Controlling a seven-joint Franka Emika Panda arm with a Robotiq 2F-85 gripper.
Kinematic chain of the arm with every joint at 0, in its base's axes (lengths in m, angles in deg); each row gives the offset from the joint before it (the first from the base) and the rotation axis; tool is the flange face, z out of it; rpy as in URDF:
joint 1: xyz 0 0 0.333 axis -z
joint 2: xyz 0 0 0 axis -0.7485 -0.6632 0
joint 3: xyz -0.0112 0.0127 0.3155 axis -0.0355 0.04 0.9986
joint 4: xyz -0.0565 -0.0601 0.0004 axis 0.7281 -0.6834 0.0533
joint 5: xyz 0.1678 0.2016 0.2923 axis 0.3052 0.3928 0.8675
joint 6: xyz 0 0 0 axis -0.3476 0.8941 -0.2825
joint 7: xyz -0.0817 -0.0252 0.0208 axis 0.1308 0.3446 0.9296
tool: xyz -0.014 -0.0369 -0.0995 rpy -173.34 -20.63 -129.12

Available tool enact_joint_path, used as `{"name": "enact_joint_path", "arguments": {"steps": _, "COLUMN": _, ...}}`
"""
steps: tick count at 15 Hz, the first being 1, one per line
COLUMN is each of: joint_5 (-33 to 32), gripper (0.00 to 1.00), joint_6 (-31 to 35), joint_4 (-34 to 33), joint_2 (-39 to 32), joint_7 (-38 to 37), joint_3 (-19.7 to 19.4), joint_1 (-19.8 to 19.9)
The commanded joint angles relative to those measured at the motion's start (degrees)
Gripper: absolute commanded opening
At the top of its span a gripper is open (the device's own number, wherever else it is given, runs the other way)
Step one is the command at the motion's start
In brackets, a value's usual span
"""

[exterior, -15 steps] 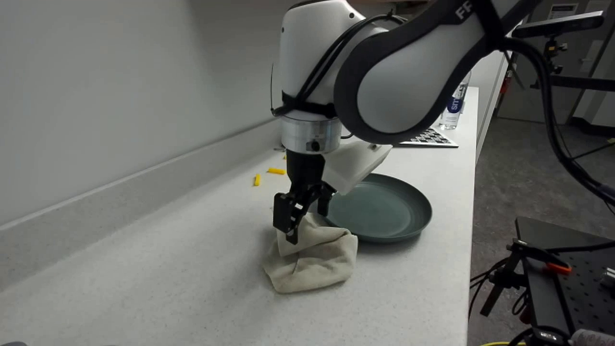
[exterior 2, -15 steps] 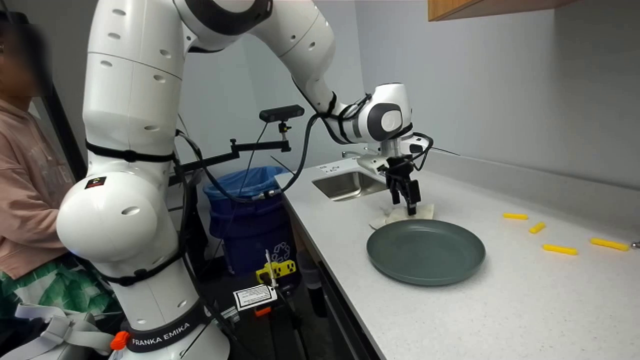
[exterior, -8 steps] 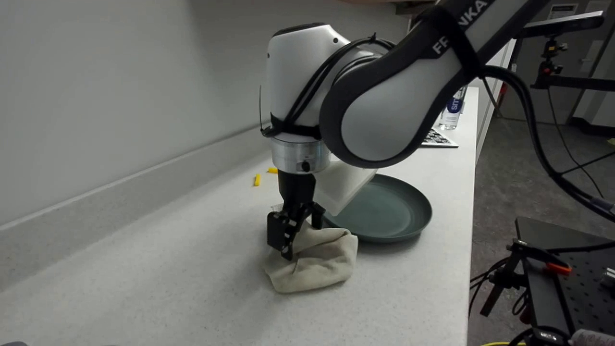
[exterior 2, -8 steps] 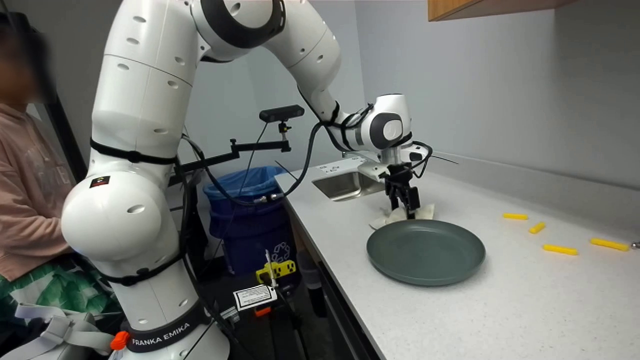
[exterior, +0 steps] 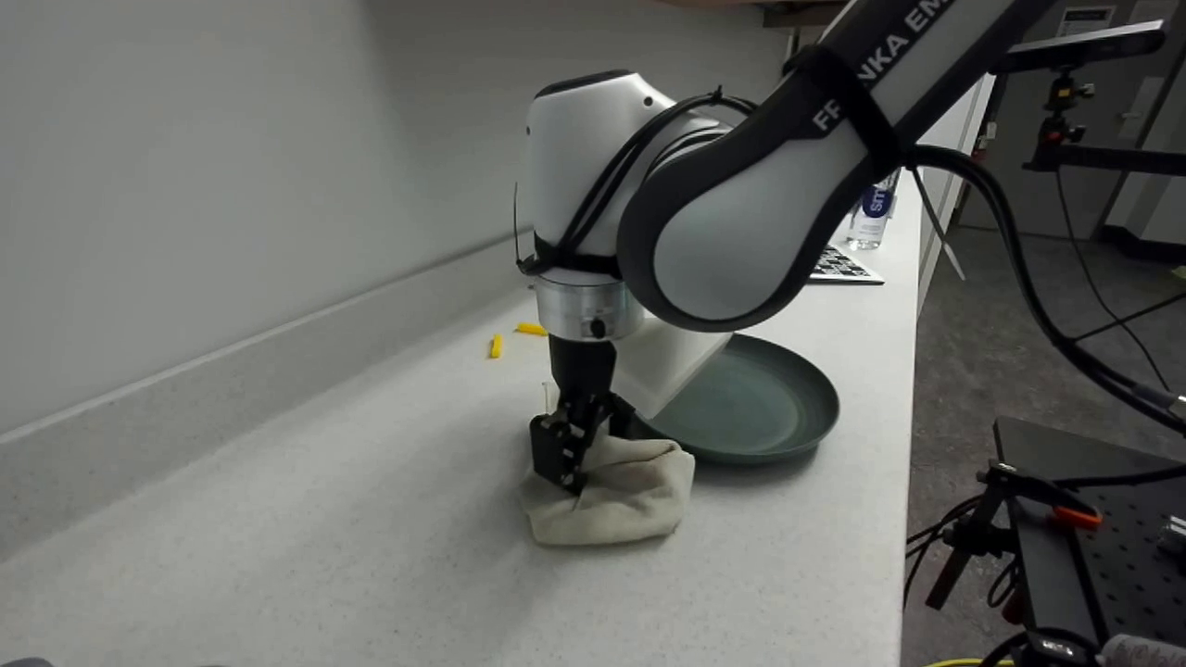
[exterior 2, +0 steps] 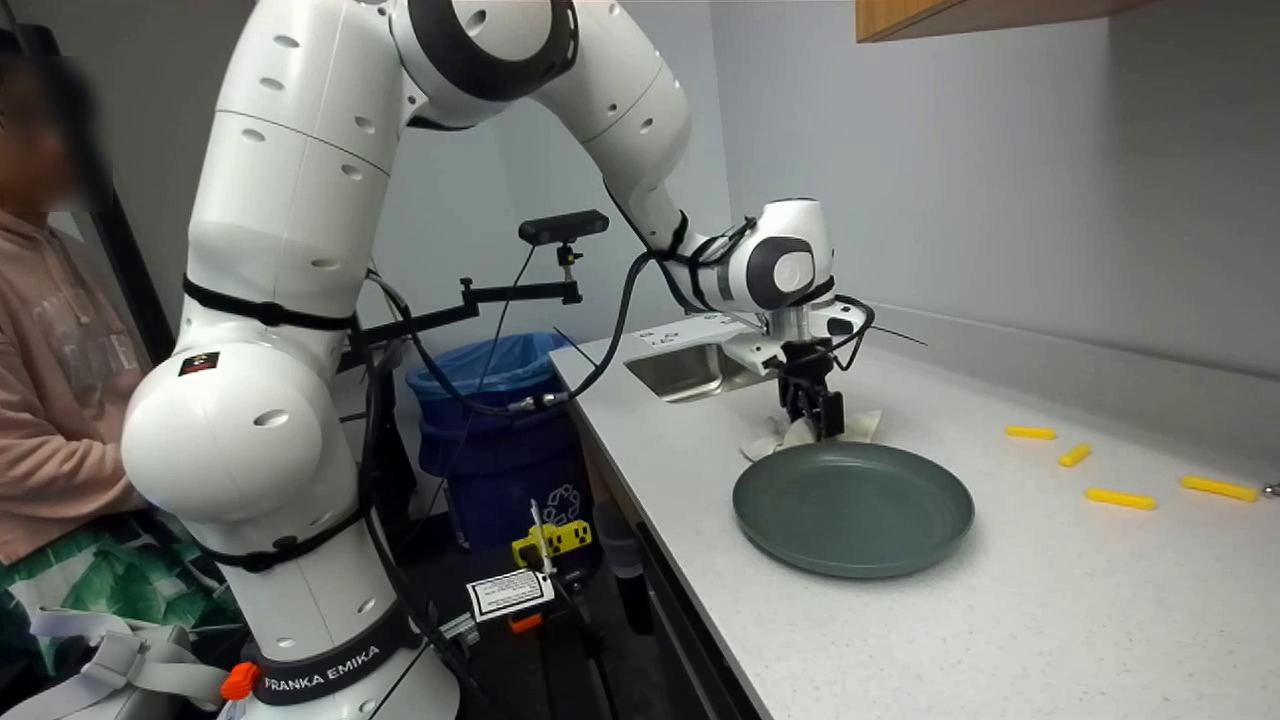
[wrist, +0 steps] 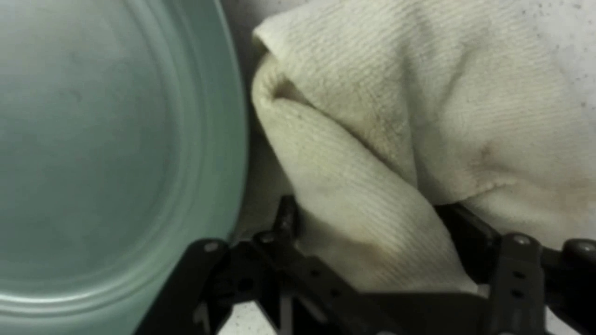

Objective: Use the white towel to wipe the plate

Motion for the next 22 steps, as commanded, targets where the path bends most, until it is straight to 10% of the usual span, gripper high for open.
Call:
{"name": "enact_joint_path", "arguments": {"steps": 1, "joint_5": 1.30, "gripper": 0.45, "joint_6": 0.51, "joint_4": 1.13, "joint_2": 0.57, "joint_7": 1.36, "joint_3": -0.82, "joint_1": 0.09}}
{"name": "enact_joint_path", "arguments": {"steps": 7, "joint_5": 4.59, "gripper": 0.01, "joint_6": -0.52, "joint_4": 4.62, "joint_2": 6.23, "joint_7": 6.60, "joint_3": 1.75, "joint_1": 1.69}}
{"name": "enact_joint_path", "arguments": {"steps": 22, "joint_5": 1.87, "gripper": 0.03, "joint_6": -0.38, "joint_4": 16.28, "joint_2": 24.57, "joint_7": 9.27, "joint_3": -1.66, "joint_1": 7.60}}
